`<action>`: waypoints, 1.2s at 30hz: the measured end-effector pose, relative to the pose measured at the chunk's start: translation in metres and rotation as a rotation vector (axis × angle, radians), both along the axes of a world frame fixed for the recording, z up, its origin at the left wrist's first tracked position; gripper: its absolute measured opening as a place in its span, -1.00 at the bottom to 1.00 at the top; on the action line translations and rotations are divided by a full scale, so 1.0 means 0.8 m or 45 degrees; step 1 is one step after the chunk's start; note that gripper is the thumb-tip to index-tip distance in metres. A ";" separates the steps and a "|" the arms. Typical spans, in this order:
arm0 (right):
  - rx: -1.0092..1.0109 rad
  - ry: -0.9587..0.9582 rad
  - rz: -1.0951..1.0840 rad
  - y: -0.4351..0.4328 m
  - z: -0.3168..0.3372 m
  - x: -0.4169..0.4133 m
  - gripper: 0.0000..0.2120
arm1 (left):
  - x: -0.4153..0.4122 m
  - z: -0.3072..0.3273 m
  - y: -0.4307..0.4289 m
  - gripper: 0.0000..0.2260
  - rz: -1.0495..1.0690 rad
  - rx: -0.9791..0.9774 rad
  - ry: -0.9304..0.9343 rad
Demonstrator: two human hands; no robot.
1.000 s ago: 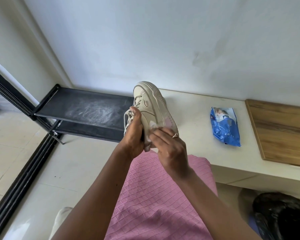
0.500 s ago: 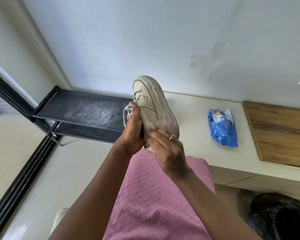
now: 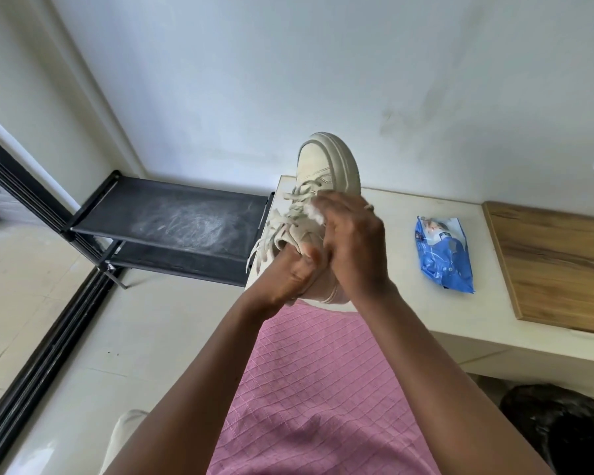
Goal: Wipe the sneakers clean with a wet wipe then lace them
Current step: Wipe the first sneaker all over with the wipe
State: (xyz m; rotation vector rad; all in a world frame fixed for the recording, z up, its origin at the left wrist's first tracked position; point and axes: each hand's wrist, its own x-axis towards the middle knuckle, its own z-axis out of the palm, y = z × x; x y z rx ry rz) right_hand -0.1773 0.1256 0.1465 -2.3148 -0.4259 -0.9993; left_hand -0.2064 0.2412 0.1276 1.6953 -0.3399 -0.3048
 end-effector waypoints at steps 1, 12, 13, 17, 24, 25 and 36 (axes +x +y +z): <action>0.016 0.018 -0.031 0.001 0.008 0.006 -0.78 | 0.001 -0.002 0.000 -0.26 0.008 0.037 -0.019; 0.019 -0.061 0.172 -0.005 -0.047 -0.046 -0.82 | 0.007 0.007 0.009 -0.41 -0.076 0.037 0.007; -0.026 -0.078 0.156 -0.006 -0.050 -0.044 -0.81 | 0.009 0.006 0.009 -0.36 -0.049 0.053 -0.013; -0.035 -0.118 0.008 -0.019 -0.031 -0.010 -0.79 | 0.020 -0.013 0.008 -0.07 -0.004 0.192 -0.081; 0.017 -0.051 -0.296 -0.058 0.028 0.078 -0.78 | -0.005 -0.020 -0.005 -0.51 -0.017 0.309 -0.026; 0.027 -0.023 -0.295 -0.062 0.032 0.084 -0.78 | -0.008 -0.022 -0.006 -0.53 -0.013 0.288 -0.040; 0.203 -0.067 -0.351 -0.041 -0.047 -0.007 -0.85 | 0.002 -0.007 0.002 -0.70 0.065 -0.166 0.225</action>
